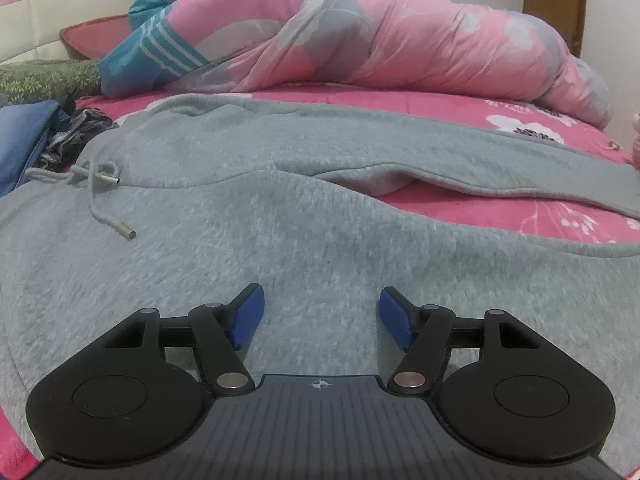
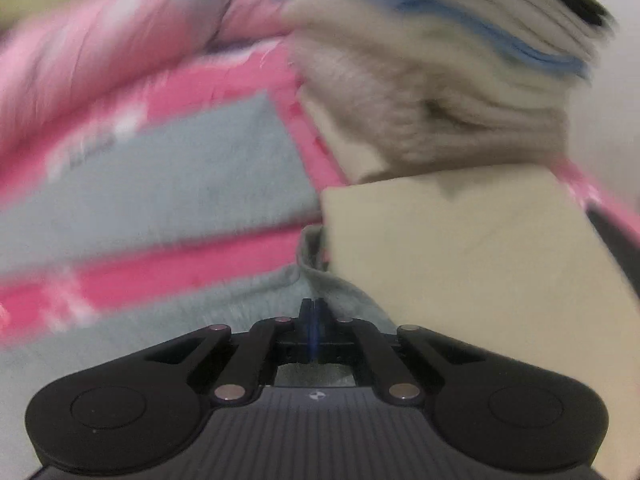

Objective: Fold clothes
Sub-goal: 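Pinch the sweatshirt edge with the right gripper while the left gripper hovers over the hood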

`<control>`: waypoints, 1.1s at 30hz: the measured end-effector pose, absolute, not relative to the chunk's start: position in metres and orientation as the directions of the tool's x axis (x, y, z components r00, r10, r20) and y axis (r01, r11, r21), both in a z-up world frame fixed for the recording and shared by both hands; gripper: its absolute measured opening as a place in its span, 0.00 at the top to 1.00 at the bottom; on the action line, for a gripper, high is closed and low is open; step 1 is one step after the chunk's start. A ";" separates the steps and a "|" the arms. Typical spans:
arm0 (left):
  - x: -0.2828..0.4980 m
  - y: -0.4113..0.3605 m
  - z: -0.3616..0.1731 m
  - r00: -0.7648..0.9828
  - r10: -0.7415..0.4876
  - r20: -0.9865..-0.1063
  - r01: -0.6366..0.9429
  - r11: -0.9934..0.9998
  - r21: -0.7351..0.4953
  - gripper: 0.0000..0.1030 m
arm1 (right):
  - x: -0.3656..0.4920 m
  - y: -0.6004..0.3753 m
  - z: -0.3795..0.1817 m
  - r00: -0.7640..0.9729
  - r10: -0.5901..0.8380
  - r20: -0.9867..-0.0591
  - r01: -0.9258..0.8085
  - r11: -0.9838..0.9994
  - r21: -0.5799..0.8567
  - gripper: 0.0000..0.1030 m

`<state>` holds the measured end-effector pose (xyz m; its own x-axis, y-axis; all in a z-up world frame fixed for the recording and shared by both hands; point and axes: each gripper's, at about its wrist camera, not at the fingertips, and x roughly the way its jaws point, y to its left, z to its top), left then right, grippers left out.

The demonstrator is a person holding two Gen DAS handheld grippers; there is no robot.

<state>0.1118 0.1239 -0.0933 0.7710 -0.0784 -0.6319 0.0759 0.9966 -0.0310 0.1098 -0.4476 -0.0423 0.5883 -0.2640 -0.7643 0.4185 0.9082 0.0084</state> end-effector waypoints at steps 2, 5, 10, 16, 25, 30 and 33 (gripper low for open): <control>0.112 0.123 -0.093 0.773 -0.072 -0.630 0.072 0.997 -0.026 0.36 | 0.095 -0.428 -0.027 0.638 -0.211 -0.740 0.364 0.930 0.049 0.98; 0.110 0.121 -0.094 0.778 -0.062 -0.625 0.061 0.998 -0.022 0.35 | 0.067 -0.368 -0.020 0.690 0.017 -0.724 0.121 0.983 0.139 0.96; 0.110 0.124 -0.094 0.780 -0.068 -0.622 0.061 0.998 -0.032 0.35 | 0.000 -0.304 -0.053 0.655 0.171 -0.736 -0.162 0.983 0.084 0.96; 0.106 0.129 -0.094 0.789 -0.078 -0.609 0.056 0.997 -0.056 0.35 | -0.062 -0.368 -0.040 0.671 -0.045 -0.740 0.175 0.980 0.099 0.95; 0.092 0.144 -0.068 0.837 -0.080 -0.542 -0.002 0.989 -0.148 0.36 | 0.054 -0.286 0.029 0.770 0.106 -0.629 -0.059 0.994 0.095 0.94; 0.112 0.148 -0.084 0.835 -0.032 -0.550 -0.032 0.994 -0.107 0.36 | 0.183 -0.236 0.017 0.765 0.183 -0.617 -0.197 0.979 0.046 0.94; 0.116 0.156 -0.102 0.831 -0.028 -0.556 -0.043 0.993 -0.114 0.34 | 0.258 -0.229 -0.015 0.743 0.150 -0.652 -0.201 0.980 -0.005 0.94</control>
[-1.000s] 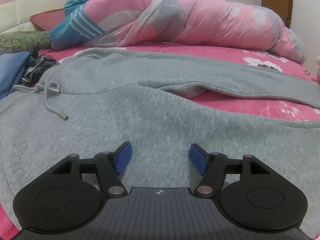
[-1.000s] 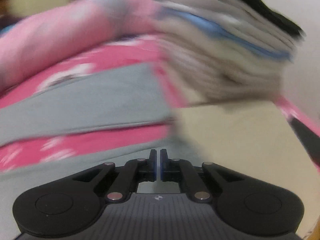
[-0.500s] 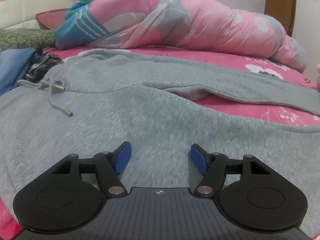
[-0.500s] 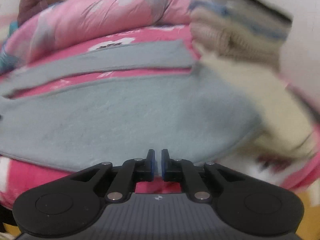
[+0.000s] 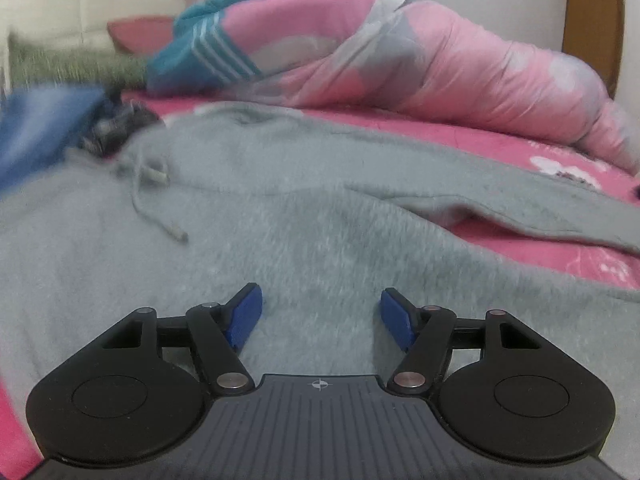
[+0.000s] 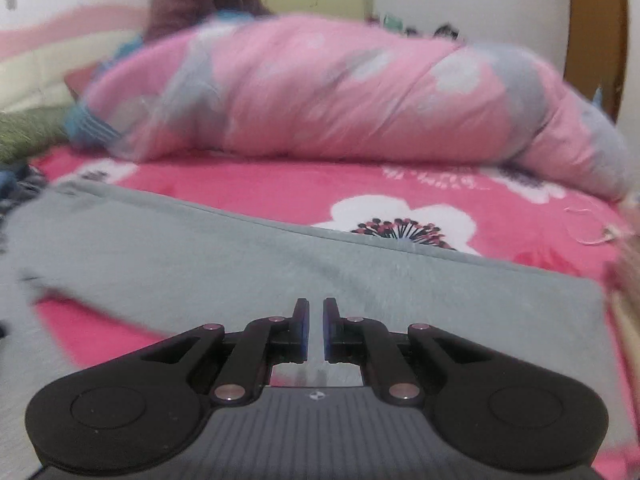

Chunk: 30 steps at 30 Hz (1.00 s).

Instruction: Fold clothes

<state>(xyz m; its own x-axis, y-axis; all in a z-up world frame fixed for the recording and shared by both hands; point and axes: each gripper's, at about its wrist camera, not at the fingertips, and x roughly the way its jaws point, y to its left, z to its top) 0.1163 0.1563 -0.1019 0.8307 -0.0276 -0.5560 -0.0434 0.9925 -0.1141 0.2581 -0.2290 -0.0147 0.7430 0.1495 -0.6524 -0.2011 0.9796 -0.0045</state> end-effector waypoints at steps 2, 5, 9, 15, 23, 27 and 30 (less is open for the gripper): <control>0.113 0.164 -0.102 0.844 -0.070 -0.532 -0.023 0.986 -0.167 0.32 | 0.301 -0.243 -0.042 0.703 0.115 -0.701 -0.166 0.986 -0.004 0.94; 0.112 0.169 -0.104 0.851 -0.096 -0.517 -0.013 0.979 -0.204 0.31 | 0.349 -0.276 -0.086 0.662 0.043 -0.748 -0.070 0.998 -0.004 0.98; 0.110 0.171 -0.104 0.855 -0.109 -0.507 -0.010 0.974 -0.227 0.31 | 0.389 -0.310 -0.090 0.682 -0.126 -0.720 0.119 0.991 -0.060 0.96; 0.106 0.177 -0.104 0.856 -0.139 -0.497 -0.001 0.962 -0.271 0.31 | 0.379 -0.283 -0.063 0.666 0.079 -0.742 -0.021 0.996 0.087 0.92; 0.105 0.183 -0.106 0.864 -0.169 -0.475 0.016 0.951 -0.309 0.30 | 0.437 -0.283 -0.087 0.658 -0.031 -0.752 0.146 0.986 0.087 0.86; 0.104 0.188 -0.106 0.866 -0.194 -0.460 0.022 0.935 -0.353 0.30 | 0.386 -0.288 -0.053 0.639 -0.132 -0.757 0.207 0.978 0.003 0.86; 0.105 0.186 -0.105 0.865 -0.187 -0.465 0.018 0.939 -0.344 0.30 | 0.288 -0.284 -0.021 0.673 0.010 -0.739 0.077 0.994 0.083 0.72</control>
